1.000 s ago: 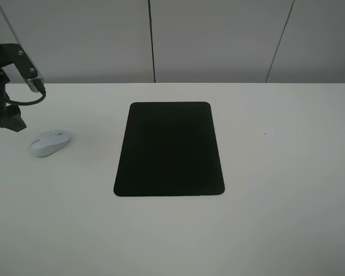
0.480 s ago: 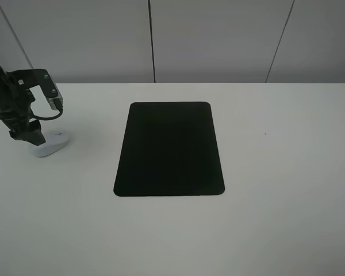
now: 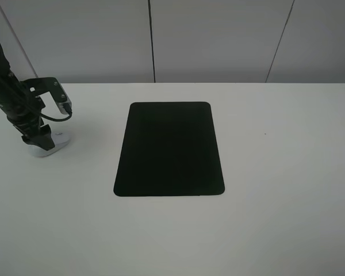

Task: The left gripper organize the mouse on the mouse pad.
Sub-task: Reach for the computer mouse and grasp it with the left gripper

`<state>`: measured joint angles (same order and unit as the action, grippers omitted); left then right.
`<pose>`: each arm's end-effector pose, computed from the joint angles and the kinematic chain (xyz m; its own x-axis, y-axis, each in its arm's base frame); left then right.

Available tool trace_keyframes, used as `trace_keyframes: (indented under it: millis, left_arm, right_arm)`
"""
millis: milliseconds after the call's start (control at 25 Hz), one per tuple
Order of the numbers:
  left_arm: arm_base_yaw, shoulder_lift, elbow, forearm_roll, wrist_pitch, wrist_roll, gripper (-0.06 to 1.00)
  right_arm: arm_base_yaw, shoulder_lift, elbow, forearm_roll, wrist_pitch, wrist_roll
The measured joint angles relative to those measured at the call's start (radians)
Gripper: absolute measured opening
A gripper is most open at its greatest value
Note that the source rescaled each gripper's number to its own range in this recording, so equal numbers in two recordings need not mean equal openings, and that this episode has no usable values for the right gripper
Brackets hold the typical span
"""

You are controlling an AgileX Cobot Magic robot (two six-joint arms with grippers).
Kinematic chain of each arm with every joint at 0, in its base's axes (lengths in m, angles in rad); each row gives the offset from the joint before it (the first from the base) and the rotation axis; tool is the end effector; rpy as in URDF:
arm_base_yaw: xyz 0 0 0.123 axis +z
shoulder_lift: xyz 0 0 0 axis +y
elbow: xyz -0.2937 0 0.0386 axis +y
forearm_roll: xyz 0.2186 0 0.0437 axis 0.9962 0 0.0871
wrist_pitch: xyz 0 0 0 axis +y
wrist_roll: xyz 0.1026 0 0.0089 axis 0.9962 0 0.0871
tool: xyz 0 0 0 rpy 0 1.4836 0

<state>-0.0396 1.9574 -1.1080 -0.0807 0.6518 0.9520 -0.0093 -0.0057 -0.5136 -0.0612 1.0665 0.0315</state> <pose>0.3394 -0.0185 0.1436 -0.5861 0.7986 -0.1370 0.7952 0.5994 0.0919 -0.0337 -0.0052 0.2607 -0.4431 0.0060 -0.8964 0.0581 0.9981 -0.0220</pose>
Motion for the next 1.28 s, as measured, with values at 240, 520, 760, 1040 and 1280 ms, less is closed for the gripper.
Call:
trace_keyframes:
  millis: [240,520,760,1040,1280]
  left_arm:
    - [0.001,0.038,0.0,0.0,-0.045,0.002,1.0]
    - [0.004,0.06,0.0,-0.003,-0.056,0.003,1.0]
    - [0.012,0.087,-0.001,-0.026,-0.074,0.003,1.0]
    - [0.015,0.106,-0.005,-0.034,-0.071,0.003,1.0]
    - [0.015,0.108,-0.006,-0.037,-0.07,0.003,1.0]
  right_arm:
    - [0.0,0.0,0.0,0.0,0.0,0.0]
    - [0.0,0.0,0.0,0.0,0.0,0.0]
    - [0.0,0.0,0.0,0.0,0.0,0.0]
    - [0.0,0.0,0.0,0.0,0.0,0.0]
    - [0.0,0.0,0.0,0.0,0.0,0.0]
